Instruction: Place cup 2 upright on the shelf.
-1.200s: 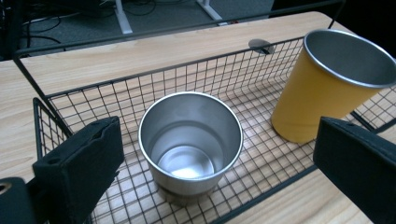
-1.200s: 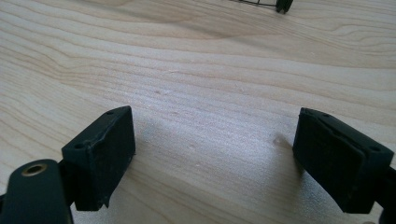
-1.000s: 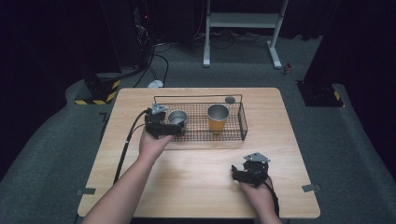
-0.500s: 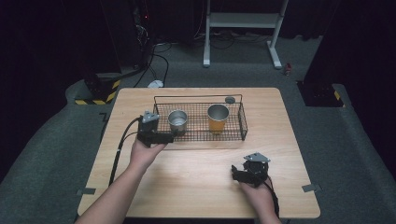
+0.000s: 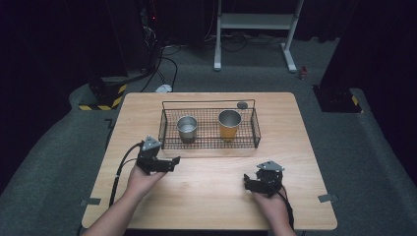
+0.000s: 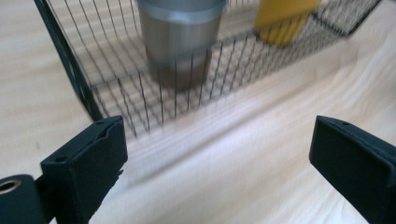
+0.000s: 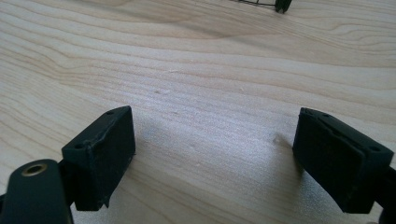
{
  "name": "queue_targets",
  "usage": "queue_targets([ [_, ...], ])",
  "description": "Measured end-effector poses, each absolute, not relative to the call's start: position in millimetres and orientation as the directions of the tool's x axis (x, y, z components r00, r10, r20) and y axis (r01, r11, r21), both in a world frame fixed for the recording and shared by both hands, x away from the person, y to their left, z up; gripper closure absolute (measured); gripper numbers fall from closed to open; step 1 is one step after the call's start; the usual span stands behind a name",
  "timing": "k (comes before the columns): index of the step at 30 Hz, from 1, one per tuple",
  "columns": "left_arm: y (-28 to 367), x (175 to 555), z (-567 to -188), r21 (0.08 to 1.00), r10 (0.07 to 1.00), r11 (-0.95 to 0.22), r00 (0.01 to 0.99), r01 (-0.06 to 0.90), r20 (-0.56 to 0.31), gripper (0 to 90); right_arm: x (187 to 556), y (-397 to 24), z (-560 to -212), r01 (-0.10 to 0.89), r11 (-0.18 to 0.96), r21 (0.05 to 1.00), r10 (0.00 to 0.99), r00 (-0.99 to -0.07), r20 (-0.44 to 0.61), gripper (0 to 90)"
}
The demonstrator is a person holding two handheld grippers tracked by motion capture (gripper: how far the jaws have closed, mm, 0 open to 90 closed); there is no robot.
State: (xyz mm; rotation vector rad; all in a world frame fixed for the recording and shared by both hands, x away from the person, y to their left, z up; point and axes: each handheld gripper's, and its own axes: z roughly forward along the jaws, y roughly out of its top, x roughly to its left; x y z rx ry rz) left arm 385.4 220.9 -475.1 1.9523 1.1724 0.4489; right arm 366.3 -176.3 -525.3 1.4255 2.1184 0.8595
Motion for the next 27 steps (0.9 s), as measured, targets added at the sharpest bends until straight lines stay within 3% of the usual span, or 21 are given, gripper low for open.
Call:
queue_targets([
  [11,236.0,363.8,-525.5,0.701,0.861,-0.327,0.506,0.634,-0.055,4.8,366.3,-176.1,-525.4,0.652,0.273,0.707,0.930,-0.367,-0.021,13.0],
  [21,231.1,354.5,-528.6,0.722,0.859,-0.380,0.511,0.578,0.043,5.5,366.2,-176.0,-525.4,0.652,0.272,0.707,0.931,-0.366,-0.020,13.0],
  [27,232.8,355.0,-529.8,0.719,0.864,-0.353,0.504,0.598,0.005,5.5,366.2,-176.0,-525.4,0.653,0.271,0.707,0.931,-0.365,-0.020,13.0],
])
